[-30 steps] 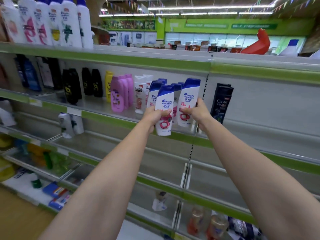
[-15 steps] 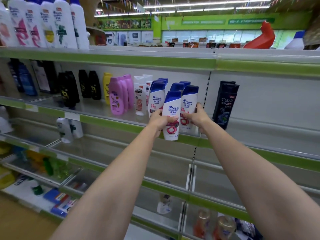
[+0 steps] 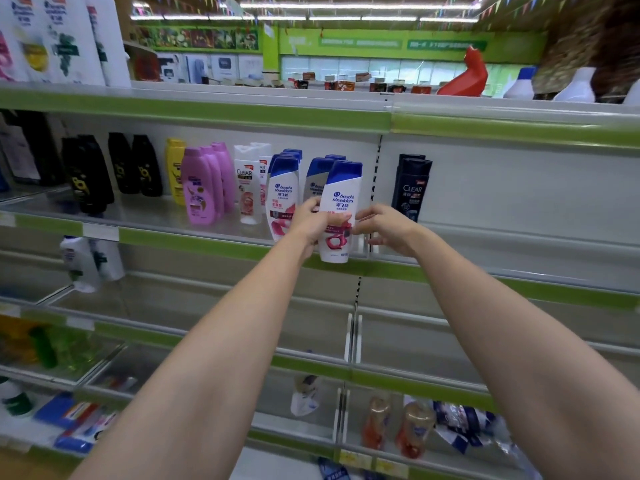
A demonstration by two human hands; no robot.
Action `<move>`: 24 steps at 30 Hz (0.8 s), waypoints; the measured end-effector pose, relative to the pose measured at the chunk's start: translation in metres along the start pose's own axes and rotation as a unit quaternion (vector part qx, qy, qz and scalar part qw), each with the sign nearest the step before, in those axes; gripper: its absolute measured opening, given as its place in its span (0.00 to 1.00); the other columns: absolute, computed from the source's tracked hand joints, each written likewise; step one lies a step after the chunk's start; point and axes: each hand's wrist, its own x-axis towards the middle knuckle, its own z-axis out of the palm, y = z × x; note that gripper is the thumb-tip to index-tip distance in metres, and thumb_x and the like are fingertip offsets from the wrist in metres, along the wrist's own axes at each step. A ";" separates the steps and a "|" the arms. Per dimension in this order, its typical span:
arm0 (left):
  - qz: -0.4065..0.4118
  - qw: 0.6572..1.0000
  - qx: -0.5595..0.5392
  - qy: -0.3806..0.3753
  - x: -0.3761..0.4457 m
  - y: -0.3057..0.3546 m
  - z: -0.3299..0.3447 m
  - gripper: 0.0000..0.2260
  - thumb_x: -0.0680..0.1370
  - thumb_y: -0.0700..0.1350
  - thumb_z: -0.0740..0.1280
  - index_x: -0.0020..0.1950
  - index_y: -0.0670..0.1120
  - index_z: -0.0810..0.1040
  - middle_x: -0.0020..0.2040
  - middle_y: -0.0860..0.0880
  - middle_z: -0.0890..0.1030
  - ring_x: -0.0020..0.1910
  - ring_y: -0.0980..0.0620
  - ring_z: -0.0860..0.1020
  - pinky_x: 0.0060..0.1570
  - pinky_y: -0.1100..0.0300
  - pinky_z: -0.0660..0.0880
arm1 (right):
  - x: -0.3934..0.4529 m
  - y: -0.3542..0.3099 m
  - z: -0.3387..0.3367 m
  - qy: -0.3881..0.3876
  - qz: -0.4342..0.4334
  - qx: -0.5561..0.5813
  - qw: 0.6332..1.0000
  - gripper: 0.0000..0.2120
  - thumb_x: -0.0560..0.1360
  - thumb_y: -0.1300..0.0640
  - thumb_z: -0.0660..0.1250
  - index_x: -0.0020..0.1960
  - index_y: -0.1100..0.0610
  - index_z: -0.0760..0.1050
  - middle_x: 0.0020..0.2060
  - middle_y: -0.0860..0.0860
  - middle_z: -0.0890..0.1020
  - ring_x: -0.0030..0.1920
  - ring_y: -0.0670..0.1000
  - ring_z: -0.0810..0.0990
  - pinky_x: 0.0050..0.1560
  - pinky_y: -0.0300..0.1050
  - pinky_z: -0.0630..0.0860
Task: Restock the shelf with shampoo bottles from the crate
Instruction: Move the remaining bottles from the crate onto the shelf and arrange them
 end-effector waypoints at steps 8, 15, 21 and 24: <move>0.006 0.999 0.041 -0.025 -0.010 0.006 0.025 0.24 0.71 0.36 0.72 0.65 0.43 0.71 0.60 0.46 0.78 0.58 0.49 0.74 0.54 0.56 0.70 | -0.026 0.007 -0.006 0.039 -0.056 -0.044 0.997 0.15 0.75 0.62 0.68 0.61 0.55 0.73 0.51 0.52 0.80 0.55 0.53 0.79 0.48 0.45 0.77; -0.016 0.998 0.054 0.026 -0.001 0.001 0.012 0.12 0.74 0.34 0.67 0.57 0.40 0.73 0.54 0.43 0.78 0.48 0.50 0.77 0.50 0.57 0.76 | -0.014 0.018 -0.016 0.156 -0.039 -0.005 0.987 0.14 0.74 0.61 0.70 0.58 0.57 0.72 0.57 0.56 0.80 0.56 0.55 0.79 0.56 0.54 0.79; -0.017 0.997 0.078 0.011 0.008 0.003 0.013 0.07 0.77 0.35 0.65 0.54 0.39 0.74 0.40 0.49 0.76 0.35 0.57 0.74 0.25 0.74 0.73 | 0.011 0.020 -0.021 0.176 -0.019 -0.024 0.984 0.16 0.74 0.60 0.69 0.60 0.61 0.72 0.55 0.55 0.80 0.50 0.55 0.81 0.52 0.51 0.80; -0.020 0.995 0.100 0.024 0.019 0.000 0.012 0.04 0.77 0.36 0.66 0.51 0.41 0.75 0.41 0.48 0.77 0.38 0.56 0.75 0.33 0.68 0.75 | 0.027 0.028 -0.016 0.163 -0.002 -0.033 0.986 0.15 0.74 0.59 0.70 0.59 0.61 0.73 0.53 0.56 0.81 0.49 0.57 0.83 0.53 0.54 0.80</move>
